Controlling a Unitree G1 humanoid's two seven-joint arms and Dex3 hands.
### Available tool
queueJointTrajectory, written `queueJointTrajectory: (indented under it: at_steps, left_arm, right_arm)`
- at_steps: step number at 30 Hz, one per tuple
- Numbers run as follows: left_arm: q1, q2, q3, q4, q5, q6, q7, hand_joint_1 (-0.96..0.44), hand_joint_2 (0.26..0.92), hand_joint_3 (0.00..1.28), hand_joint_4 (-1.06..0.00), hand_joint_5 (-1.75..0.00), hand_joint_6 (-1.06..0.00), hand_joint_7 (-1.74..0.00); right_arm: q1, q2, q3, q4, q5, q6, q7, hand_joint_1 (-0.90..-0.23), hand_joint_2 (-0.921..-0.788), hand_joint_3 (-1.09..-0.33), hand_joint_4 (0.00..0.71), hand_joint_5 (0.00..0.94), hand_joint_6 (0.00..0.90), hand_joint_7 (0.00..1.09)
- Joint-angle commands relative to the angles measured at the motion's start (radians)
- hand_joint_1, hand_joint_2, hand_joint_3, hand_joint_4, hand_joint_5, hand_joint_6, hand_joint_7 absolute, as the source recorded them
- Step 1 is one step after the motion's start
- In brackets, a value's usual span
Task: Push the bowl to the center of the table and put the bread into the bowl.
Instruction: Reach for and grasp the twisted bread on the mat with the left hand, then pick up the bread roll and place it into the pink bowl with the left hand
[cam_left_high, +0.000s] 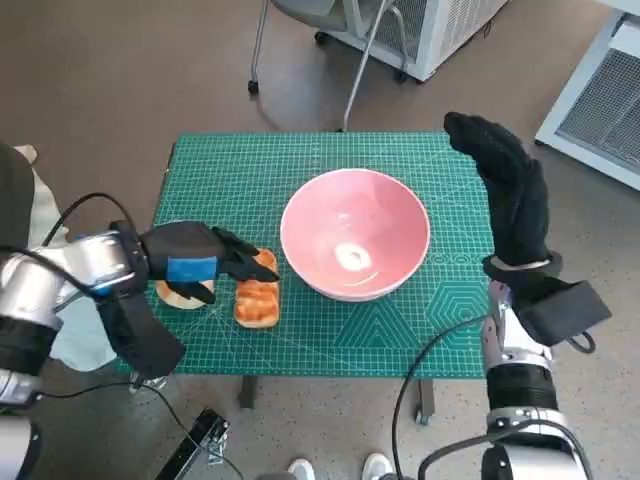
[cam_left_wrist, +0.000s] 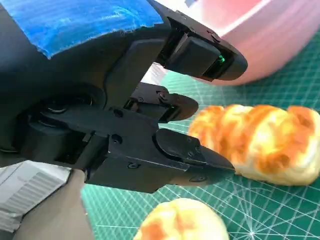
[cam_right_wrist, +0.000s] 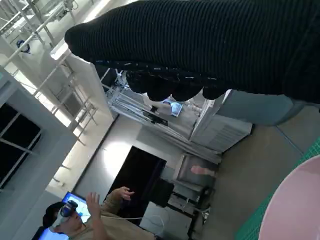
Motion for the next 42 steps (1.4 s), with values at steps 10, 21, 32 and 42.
queueJointTrajectory:
  at_steps: [10,21,32,42]
  left_arm:
    - [-0.053,-0.074,-0.142,0.094,0.057,-0.005,0.103,-0.11,0.912,0.00,-0.42,0.00,-0.55,-0.03]
    - [-0.092,-0.161,-0.257,0.230,0.101,0.023,0.212,-0.10,0.919,0.01,-0.53,-0.05,-0.62,-0.06]
    - [-0.137,-0.187,-0.342,0.357,0.117,0.032,0.393,-0.04,0.921,0.09,-0.59,-0.96,-0.70,-1.14]
    - [-0.151,-0.093,-0.288,0.303,0.031,-0.015,0.386,0.00,0.919,0.02,-0.70,-0.94,-0.75,-1.22]
  right_arm:
    - [0.051,-0.002,0.003,-0.001,0.002,0.020,0.000,-0.569,-0.921,-0.815,0.375,0.029,0.002,0.83]
    - [0.067,-0.005,-0.001,-0.018,0.013,0.034,0.007,-0.573,-0.921,-0.811,0.376,0.029,-0.001,0.81]
    - [0.076,-0.010,-0.013,-0.022,0.028,0.041,0.011,-0.568,-0.921,-0.804,0.379,0.029,0.001,0.80]
    - [0.078,-0.003,-0.017,-0.016,0.031,0.041,0.010,-0.569,-0.921,-0.800,0.388,0.031,0.010,0.79]
